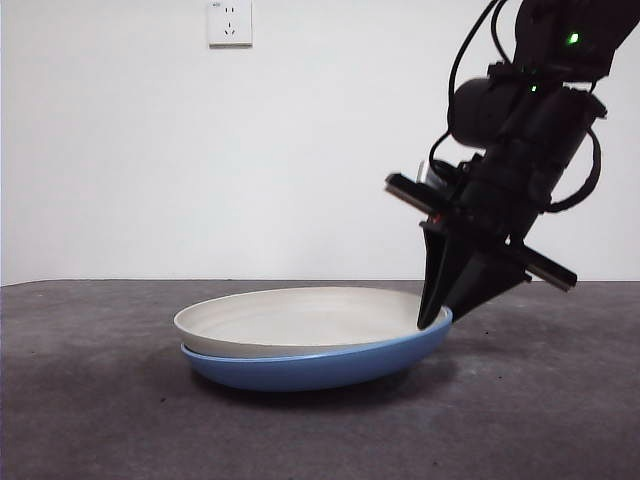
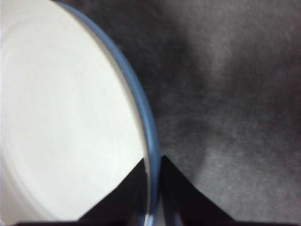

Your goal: Pick up the white plate, put it on the blue plate, put it on desk

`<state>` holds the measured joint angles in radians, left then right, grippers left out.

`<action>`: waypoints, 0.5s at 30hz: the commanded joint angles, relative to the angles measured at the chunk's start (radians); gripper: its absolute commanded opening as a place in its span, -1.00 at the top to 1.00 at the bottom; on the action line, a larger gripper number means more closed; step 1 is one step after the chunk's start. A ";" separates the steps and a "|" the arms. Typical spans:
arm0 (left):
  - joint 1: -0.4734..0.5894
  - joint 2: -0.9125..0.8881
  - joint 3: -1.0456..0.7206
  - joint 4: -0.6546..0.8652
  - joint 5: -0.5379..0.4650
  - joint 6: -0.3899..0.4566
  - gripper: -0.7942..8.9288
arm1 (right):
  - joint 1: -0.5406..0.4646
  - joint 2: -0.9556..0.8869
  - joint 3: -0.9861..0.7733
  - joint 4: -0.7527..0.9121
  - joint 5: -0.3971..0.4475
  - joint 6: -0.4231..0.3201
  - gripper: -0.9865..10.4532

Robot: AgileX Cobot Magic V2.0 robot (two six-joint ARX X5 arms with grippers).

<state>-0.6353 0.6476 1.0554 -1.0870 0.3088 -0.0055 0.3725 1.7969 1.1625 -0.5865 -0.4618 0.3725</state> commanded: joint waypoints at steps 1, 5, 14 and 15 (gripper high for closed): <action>-0.004 0.004 0.010 0.011 -0.003 0.016 -0.43 | 0.006 0.027 0.024 0.010 -0.009 0.010 0.82; -0.004 0.004 0.010 0.011 -0.003 0.016 -0.43 | 0.006 0.033 0.024 0.014 -0.010 0.009 0.81; -0.004 0.005 0.010 0.011 -0.003 0.016 -0.43 | 0.005 0.031 0.024 0.016 0.001 0.009 -0.03; -0.004 0.004 0.010 0.011 -0.003 0.016 -0.43 | 0.003 0.028 0.024 0.016 0.000 0.009 -0.13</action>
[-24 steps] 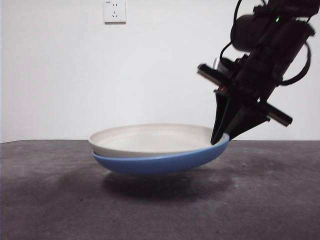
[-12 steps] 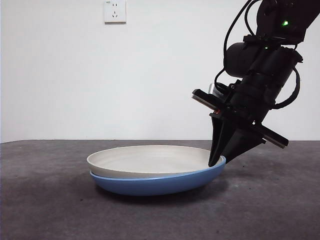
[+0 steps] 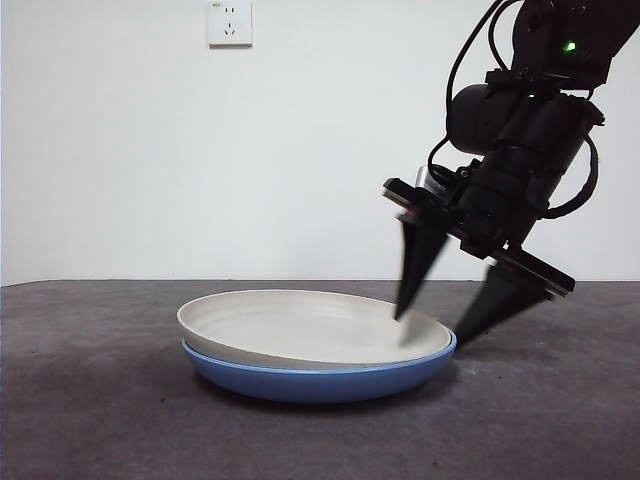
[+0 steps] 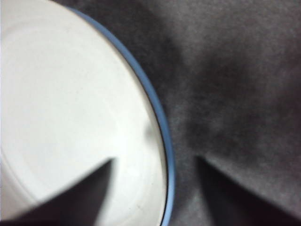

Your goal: Pick up the white plate, put it on the blue plate, put it on desk

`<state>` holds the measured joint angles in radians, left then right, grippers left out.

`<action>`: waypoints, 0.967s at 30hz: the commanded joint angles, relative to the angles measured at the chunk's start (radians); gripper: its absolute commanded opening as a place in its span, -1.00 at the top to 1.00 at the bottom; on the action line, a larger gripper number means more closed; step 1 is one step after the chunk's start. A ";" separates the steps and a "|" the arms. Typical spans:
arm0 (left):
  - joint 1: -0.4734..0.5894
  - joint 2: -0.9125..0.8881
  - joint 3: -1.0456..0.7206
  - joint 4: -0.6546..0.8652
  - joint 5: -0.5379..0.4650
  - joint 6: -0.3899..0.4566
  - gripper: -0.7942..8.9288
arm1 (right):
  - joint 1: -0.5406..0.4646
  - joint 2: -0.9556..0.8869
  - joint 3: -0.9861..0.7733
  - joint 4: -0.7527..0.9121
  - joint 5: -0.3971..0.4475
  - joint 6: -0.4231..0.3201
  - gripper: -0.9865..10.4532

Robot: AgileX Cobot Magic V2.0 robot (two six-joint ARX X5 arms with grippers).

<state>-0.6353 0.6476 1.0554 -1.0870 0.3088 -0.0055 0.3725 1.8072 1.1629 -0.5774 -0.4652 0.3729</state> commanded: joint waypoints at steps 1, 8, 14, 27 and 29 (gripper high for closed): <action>-0.004 0.004 0.010 0.010 -0.003 0.016 -0.43 | 0.000 0.011 0.025 0.003 0.002 0.009 -0.18; -0.005 0.004 0.010 -0.001 -0.003 0.012 -0.43 | -0.002 -0.121 0.071 -0.167 0.102 -0.032 -0.22; -0.005 0.004 0.010 0.003 -0.002 0.012 -0.43 | 0.031 -0.341 0.089 -0.332 0.206 -0.075 -0.22; -0.005 0.005 0.010 0.012 -0.002 -0.020 -0.44 | 0.191 -0.829 0.086 -0.626 0.344 -0.097 -0.22; -0.005 0.005 0.010 0.014 -0.002 -0.052 -0.43 | 0.220 -0.885 0.085 -0.652 0.348 -0.093 -0.22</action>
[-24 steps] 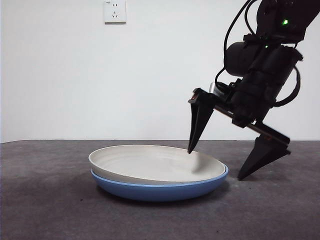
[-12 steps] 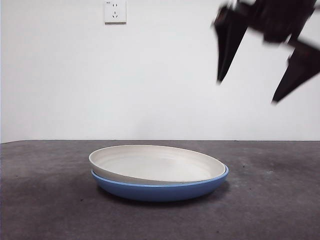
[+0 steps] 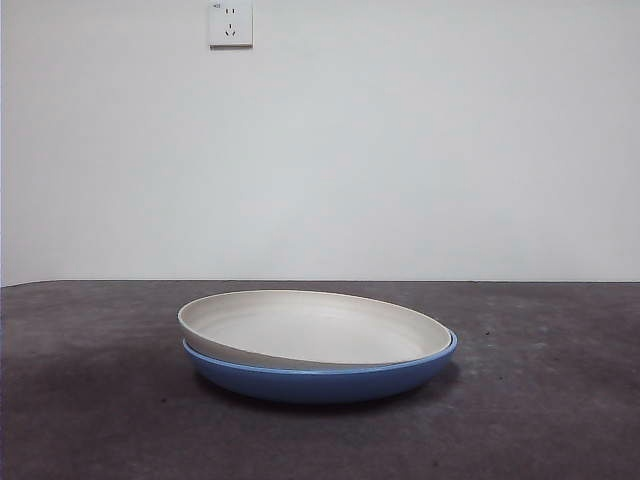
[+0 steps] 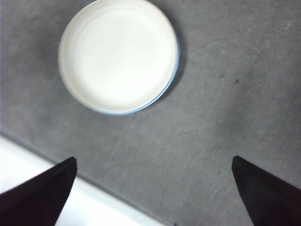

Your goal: Pick up the white plate, put it on the blue plate, put it on desk

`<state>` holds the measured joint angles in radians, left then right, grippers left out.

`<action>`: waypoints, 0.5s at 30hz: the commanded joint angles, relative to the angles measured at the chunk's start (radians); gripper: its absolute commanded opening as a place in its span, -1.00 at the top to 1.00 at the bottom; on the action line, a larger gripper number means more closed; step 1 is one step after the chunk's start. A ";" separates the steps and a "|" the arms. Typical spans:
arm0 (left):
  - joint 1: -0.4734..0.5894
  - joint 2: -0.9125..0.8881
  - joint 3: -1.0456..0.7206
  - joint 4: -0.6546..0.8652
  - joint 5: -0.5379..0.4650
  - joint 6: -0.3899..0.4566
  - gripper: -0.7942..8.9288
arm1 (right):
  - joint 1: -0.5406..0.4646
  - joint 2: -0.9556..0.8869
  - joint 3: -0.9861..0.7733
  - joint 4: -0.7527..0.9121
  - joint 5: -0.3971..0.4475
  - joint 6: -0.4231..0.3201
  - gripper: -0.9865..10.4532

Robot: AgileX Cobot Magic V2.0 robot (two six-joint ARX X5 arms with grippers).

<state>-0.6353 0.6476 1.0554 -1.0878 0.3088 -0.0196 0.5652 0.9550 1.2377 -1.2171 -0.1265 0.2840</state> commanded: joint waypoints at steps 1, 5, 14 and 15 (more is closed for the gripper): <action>-0.005 0.005 0.010 0.015 -0.002 -0.048 -0.43 | 0.039 -0.053 0.010 -0.021 0.013 -0.002 -0.22; -0.005 0.005 0.010 0.014 -0.002 -0.063 -0.43 | 0.078 -0.130 0.003 -0.069 0.026 0.016 -0.22; -0.005 0.005 0.010 0.013 -0.003 -0.079 -0.43 | 0.088 -0.301 -0.028 -0.127 0.061 0.040 -0.22; -0.005 0.005 0.010 0.013 -0.002 -0.079 -0.43 | 0.088 -0.316 -0.028 -0.127 0.063 0.040 -0.22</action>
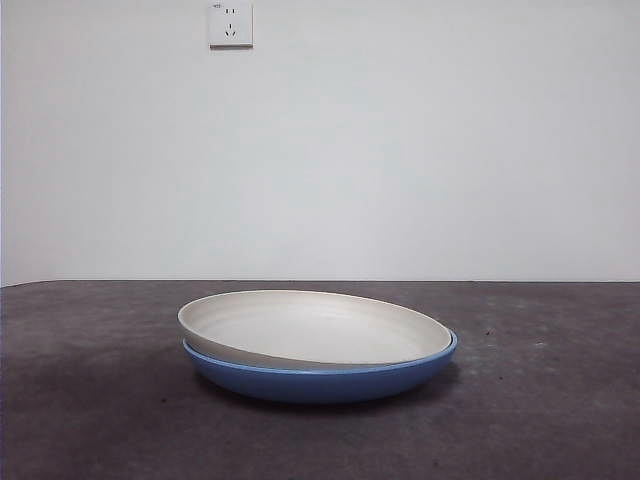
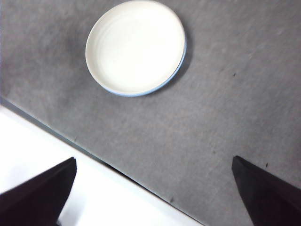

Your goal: Pick up the white plate, put it on the blue plate, put it on desk

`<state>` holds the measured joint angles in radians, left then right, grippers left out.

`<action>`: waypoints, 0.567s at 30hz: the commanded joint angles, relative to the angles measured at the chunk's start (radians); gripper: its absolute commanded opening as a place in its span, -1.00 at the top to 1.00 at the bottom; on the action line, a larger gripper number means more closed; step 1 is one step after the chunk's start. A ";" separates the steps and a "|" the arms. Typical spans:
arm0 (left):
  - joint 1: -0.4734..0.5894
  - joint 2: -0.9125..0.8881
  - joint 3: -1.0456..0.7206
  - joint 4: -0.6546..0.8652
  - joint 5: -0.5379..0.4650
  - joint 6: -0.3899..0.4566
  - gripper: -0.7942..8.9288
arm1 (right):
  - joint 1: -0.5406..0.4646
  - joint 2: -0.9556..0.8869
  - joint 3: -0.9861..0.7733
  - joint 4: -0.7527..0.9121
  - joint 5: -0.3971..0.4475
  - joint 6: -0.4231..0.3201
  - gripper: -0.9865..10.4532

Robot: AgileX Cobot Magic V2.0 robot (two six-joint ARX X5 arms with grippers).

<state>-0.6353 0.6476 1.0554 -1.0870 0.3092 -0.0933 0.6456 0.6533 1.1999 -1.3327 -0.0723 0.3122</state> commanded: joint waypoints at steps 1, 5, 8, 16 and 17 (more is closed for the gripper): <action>-0.005 0.005 0.010 0.013 -0.003 -0.005 -0.43 | 0.007 -0.025 0.010 -0.012 0.011 0.012 -0.22; -0.005 0.005 0.010 0.013 -0.003 -0.005 -0.40 | 0.007 -0.054 0.010 -0.011 0.016 0.012 -0.22; -0.005 0.005 0.010 0.013 -0.003 -0.005 -0.18 | 0.007 -0.061 0.010 -0.005 0.021 0.013 -0.21; -0.005 0.004 0.010 0.020 -0.003 -0.005 0.78 | 0.007 -0.061 0.010 0.014 0.029 0.013 0.76; -0.005 0.004 0.010 0.020 -0.003 -0.005 0.78 | 0.007 -0.061 0.010 0.017 0.028 0.013 0.76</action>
<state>-0.6353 0.6476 1.0554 -1.0752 0.3092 -0.0959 0.6456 0.5888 1.1999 -1.3323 -0.0486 0.3191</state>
